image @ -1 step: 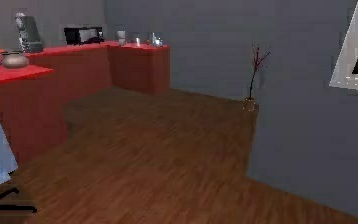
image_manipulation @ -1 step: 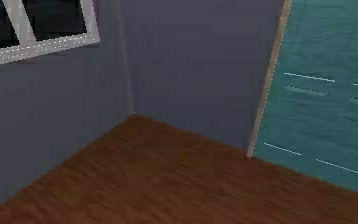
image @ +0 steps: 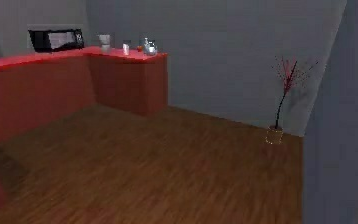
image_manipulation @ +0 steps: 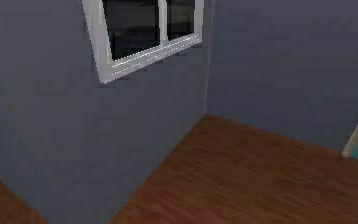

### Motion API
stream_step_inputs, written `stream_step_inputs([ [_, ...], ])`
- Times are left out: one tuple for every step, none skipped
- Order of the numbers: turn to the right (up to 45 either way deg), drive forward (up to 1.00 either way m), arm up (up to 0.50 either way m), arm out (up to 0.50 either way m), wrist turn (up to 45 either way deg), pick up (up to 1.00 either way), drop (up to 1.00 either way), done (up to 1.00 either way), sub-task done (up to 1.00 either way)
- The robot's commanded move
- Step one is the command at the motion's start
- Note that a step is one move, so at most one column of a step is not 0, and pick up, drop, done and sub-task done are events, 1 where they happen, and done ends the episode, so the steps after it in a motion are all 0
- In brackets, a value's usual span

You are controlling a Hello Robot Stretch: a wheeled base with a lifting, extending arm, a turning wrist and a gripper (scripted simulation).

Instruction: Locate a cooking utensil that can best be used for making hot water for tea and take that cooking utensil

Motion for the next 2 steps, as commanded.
stream_step_inputs([
  [0.0,1.00,0.00,0.00,0.0,0.00,0.00,0.00,0.00],
  [3.0,0.00,0.00,0.00,0.0,0.00,0.00,0.00,0.00],
])
